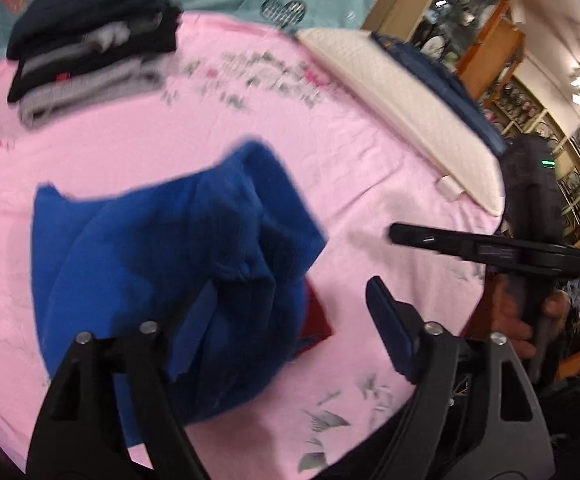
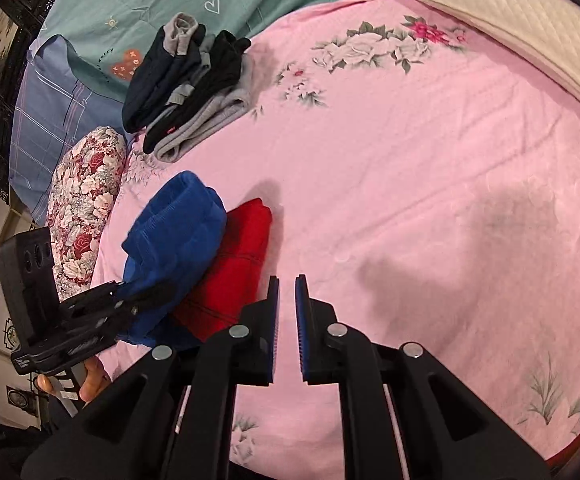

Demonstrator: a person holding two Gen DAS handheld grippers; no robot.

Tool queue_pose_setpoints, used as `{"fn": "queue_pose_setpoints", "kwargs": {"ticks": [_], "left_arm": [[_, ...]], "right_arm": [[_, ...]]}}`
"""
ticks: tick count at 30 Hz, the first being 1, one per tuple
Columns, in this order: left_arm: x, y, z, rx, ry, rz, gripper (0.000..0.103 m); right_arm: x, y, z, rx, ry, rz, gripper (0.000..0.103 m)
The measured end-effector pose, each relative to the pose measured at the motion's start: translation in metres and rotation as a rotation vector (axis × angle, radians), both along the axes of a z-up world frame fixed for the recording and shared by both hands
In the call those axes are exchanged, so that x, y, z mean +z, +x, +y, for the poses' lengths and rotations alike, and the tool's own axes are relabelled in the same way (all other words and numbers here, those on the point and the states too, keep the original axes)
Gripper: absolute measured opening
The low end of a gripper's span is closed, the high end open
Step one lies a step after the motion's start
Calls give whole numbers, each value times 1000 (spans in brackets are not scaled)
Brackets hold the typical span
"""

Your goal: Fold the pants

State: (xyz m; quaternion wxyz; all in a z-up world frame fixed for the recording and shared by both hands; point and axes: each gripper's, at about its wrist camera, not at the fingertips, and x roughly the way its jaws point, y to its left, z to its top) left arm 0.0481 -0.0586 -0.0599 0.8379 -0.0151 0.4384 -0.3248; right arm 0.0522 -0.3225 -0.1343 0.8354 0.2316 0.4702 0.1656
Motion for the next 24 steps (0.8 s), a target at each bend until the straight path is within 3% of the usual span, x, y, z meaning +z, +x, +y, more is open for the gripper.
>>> {"fn": "queue_pose_setpoints", "kwargs": {"ticks": [3,7,9,11,12,13,14,18,21,22,24], "left_arm": [[32,-19,22,38,-53,-93,87],[42,-14,74,191,-110,-80,86],[34,-9,97,254,-156,-32,77],[23,-4,107,256,-205,39,43],[14,-1,108,243,-206,82,34],[6,0,107,238,-197,110,18],[-4,0,102,225,-189,139,11],[-46,-3,86,169,-150,231,11],[-87,10,90,204,-116,344,7],[-101,15,97,220,-157,402,7],[-98,13,106,218,-198,401,7]], "right_arm": [[3,7,7,21,2,2,10],[36,12,36,113,4,-90,11],[53,16,56,173,4,-140,11],[64,28,83,246,-8,-171,11],[64,33,92,265,-17,-166,11],[61,39,104,288,-28,-144,11],[55,43,111,303,-35,-119,11],[26,42,117,274,-108,-5,11],[0,37,104,216,-115,80,11],[-7,39,102,212,-125,102,11],[-7,40,105,228,-119,120,11]]}}
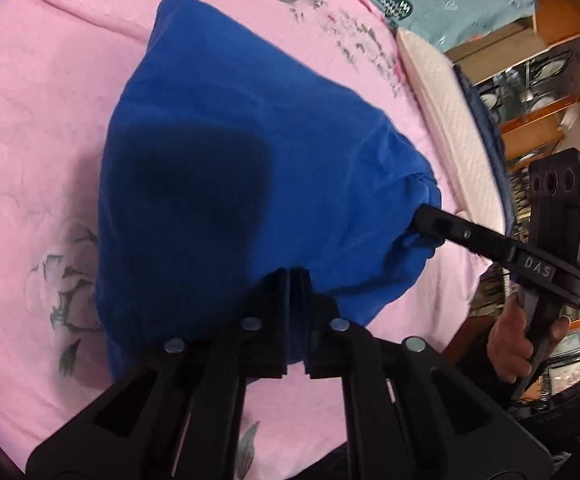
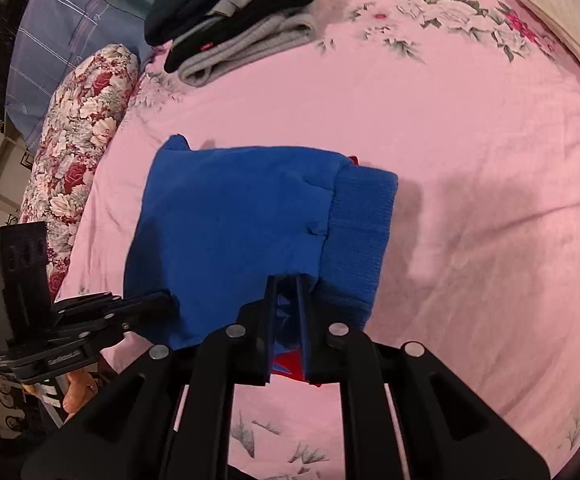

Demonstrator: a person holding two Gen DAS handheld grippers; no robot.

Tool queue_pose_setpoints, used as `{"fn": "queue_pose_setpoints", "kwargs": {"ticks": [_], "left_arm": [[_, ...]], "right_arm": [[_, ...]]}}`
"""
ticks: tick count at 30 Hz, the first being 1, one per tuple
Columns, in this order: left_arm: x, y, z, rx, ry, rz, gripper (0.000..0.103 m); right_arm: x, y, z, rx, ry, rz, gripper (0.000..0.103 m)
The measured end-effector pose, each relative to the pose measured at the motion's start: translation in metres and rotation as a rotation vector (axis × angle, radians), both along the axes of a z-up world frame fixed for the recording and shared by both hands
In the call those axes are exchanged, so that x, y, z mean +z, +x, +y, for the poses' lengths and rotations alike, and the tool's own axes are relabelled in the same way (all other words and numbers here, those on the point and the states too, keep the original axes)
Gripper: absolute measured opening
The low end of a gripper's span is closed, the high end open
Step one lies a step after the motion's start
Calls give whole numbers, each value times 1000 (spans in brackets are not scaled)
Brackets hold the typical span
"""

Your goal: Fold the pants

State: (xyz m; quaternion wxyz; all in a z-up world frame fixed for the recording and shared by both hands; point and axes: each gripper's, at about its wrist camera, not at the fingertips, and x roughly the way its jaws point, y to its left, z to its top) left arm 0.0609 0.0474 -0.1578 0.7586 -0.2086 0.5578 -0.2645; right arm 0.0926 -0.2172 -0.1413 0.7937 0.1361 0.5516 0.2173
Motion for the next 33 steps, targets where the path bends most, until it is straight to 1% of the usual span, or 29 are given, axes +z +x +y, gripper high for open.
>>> {"fn": "queue_pose_setpoints", "kwargs": {"ticks": [1,3,4,6,7,8,10,11,13,15,17,19,20,21,24,25,26,27,28,29,30,31,32,33], "left_arm": [[5,-2,1,2,15,-21,7],[16,-10,3,9,55,-69,7],[19,-11,4,11,54,-74,7],[22,-13,5,12,51,-74,7],[23,-14,5,15,55,-75,7],[25,-13,2,15,58,-75,7],[25,-15,-1,11,71,-74,7],[24,-15,-3,8,82,-72,7],[20,-14,-8,4,119,-64,7],[15,-8,-13,-1,139,-52,7],[12,-5,-14,-5,147,-47,7],[10,-3,-16,-9,149,-43,7],[9,-2,-16,-9,150,-41,7],[9,-1,-17,-9,148,-38,7],[8,-2,-16,-13,153,-39,7],[9,-2,-17,-13,157,-43,7],[11,-2,-18,-13,165,-53,7],[14,-3,-19,-13,170,-65,10],[18,-6,-18,-10,173,-83,24],[23,-7,-15,-4,169,-107,51],[31,-10,-9,8,146,-142,63],[38,-12,0,33,124,-173,82],[44,-14,11,66,106,-201,86],[49,-14,26,107,83,-219,86]], "right_arm": [[6,1,3,11,2,-4,11],[33,4,18,63,1,-75,11],[47,7,28,93,7,-113,11],[70,23,59,188,28,-173,19],[74,33,74,225,31,-175,21],[73,48,94,270,33,-154,21],[56,82,133,346,17,-65,21],[46,94,144,351,-10,-40,21],[26,117,165,313,-113,-21,21],[10,129,179,311,-158,-1,21],[-10,136,186,286,-230,20,21],[-32,141,189,292,-251,73,22],[-33,140,188,290,-249,44,21],[-32,138,188,296,-256,37,21],[-26,137,185,294,-253,50,21],[-21,137,183,292,-238,54,21],[-11,134,179,290,-201,52,22],[1,131,175,286,-162,38,22],[16,127,168,282,-126,13,31],[34,120,157,268,-85,-28,54],[52,111,143,244,-46,-82,62],[66,101,127,216,-24,-130,75],[76,90,110,187,-13,-166,88],[81,78,93,162,-4,-193,94]]}}
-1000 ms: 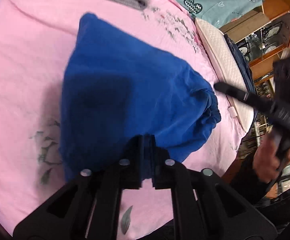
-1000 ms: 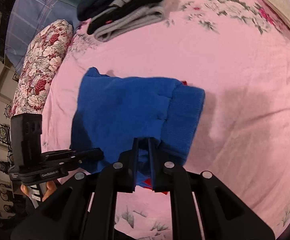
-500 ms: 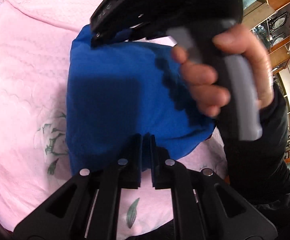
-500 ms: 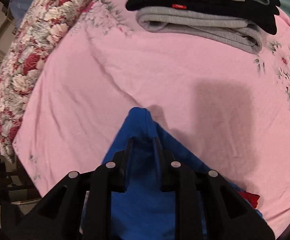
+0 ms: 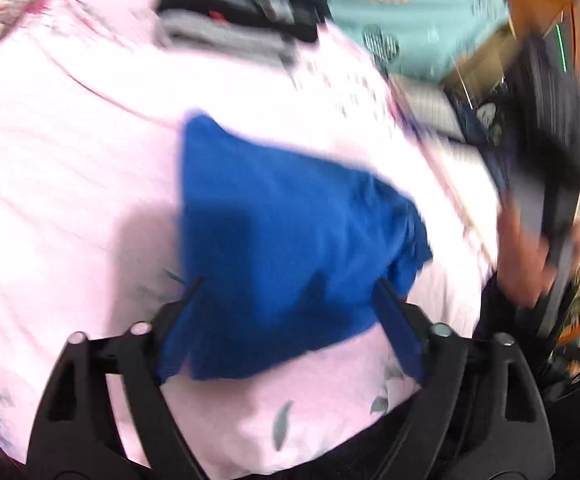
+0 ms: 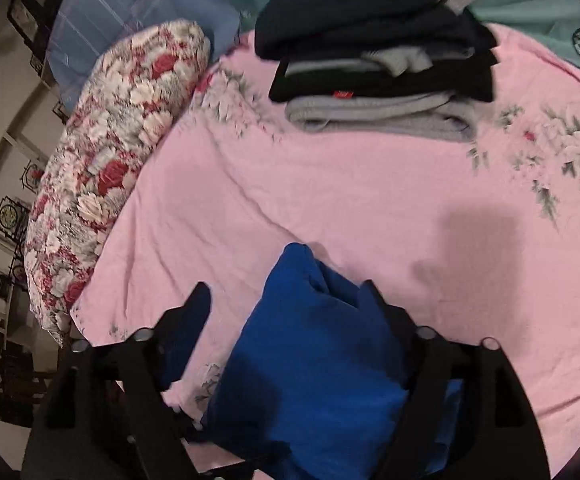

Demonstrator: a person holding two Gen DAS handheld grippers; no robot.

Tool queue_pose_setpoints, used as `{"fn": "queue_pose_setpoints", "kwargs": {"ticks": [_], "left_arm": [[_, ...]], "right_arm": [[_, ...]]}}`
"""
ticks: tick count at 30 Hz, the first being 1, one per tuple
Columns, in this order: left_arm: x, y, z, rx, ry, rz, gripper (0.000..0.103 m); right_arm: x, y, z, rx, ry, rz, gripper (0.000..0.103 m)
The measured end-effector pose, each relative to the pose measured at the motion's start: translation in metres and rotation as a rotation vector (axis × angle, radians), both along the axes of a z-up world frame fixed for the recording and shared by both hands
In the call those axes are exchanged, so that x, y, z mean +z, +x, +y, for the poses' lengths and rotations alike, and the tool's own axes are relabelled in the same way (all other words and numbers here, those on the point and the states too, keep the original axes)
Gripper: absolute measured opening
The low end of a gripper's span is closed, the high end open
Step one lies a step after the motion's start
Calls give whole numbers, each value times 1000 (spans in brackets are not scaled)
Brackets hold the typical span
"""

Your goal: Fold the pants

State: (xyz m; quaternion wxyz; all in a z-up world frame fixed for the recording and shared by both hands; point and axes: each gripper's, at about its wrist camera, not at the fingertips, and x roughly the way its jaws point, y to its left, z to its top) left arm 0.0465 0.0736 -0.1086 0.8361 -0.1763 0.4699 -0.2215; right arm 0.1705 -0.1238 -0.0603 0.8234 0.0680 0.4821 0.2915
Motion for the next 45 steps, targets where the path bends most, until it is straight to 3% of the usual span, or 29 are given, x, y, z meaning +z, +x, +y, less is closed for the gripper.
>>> {"fn": "queue_pose_setpoints", "kwargs": {"ticks": [4,9,14,21,24,26,27,28,29,30,32,35,40,41,45], "left_arm": [[-18,12,33,79,-96,80,86],[-58,42,31,8,-238,212,84],[-77,82,8,-64,-273,285,84],[-71,95,-11,-93,-245,285,85],[-74,92,-3,-87,-279,287,84],[-77,91,-2,-93,-284,302,75],[-78,92,-5,-98,-270,310,61],[-77,91,-6,-96,-250,300,57],[-75,89,-7,-92,-235,289,44],[-71,85,-6,-91,-228,271,41],[-62,77,-4,-90,-249,233,36],[-41,61,-6,-84,-225,156,34],[16,49,2,-71,-195,24,34],[29,57,5,-69,-195,13,34],[97,117,19,-43,-167,-51,34]], "right_arm": [[-13,-47,-69,-126,42,-4,97],[-77,-94,-146,-294,204,177,97],[-110,-102,-156,-295,333,308,97],[-117,-72,-129,-216,341,355,97],[-123,-59,-122,-220,311,361,98],[-126,-51,-116,-193,343,373,98],[-131,-47,-112,-162,400,409,95],[-135,-43,-108,-154,428,431,91],[-134,-41,-103,-167,409,420,85],[-133,-41,-99,-166,389,418,82],[-131,-42,-94,-179,326,395,45],[-117,-53,-92,-197,300,336,38],[-67,-80,-74,-173,189,138,37],[-67,-80,-74,-173,189,138,37],[-19,-61,-65,-122,193,24,37]]}}
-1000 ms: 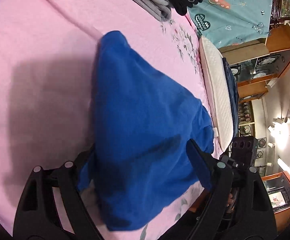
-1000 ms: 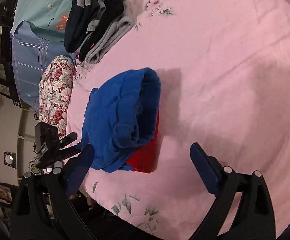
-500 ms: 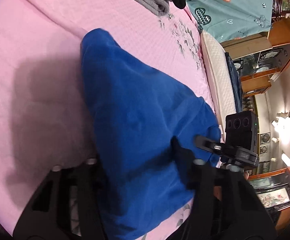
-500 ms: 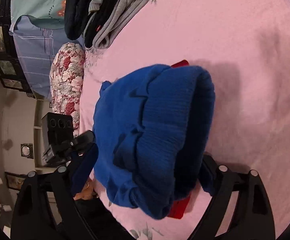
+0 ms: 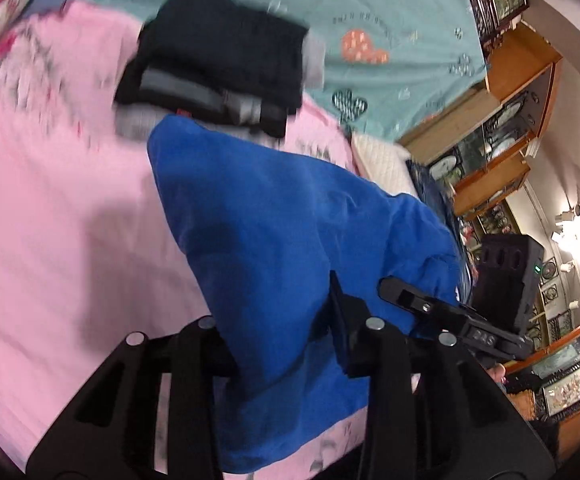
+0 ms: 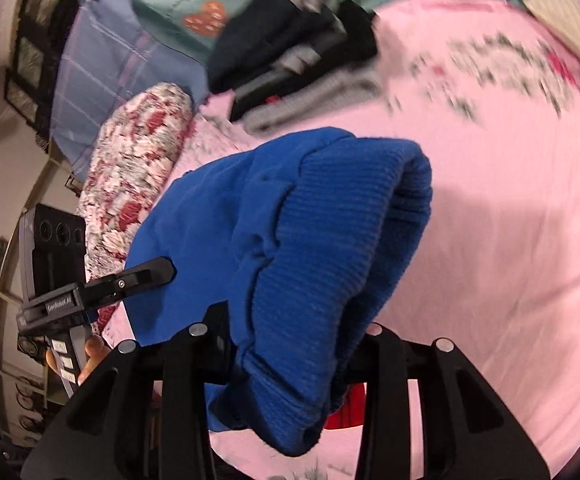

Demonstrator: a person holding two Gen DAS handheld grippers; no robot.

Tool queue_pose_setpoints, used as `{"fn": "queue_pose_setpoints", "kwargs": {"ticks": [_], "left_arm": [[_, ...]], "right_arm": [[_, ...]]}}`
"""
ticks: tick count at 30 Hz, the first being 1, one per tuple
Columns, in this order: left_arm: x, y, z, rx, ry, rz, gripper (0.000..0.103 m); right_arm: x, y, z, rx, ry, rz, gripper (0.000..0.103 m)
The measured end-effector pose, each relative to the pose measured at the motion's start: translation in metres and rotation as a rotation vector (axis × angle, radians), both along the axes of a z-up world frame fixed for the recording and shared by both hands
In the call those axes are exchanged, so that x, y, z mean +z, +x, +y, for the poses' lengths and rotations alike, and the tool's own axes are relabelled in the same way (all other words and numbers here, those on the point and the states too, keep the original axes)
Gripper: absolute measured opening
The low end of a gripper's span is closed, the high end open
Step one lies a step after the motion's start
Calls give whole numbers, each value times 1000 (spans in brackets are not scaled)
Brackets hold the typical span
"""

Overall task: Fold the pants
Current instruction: 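Lift the folded blue pants with both tools toward the clothes stack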

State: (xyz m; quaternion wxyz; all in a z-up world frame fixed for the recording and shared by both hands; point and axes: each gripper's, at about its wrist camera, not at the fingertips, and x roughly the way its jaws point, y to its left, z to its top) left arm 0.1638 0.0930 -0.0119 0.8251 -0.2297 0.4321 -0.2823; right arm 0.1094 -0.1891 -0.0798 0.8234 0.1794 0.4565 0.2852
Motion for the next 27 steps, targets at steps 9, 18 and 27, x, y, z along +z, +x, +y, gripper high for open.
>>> {"fn": "queue_pose_setpoints", "kwargs": {"ticks": [9,18,27], "left_arm": [[124,210,25,123,122,-62,37],[23,306,24,74,196,89,49],[61,290,43,140,268,10,86]], "right_arm": [[173,177,52,17,-89,-256,37],[102,342,79,-33,-215,-65,51],[111,345,67,-74,-250,-155,72]]}}
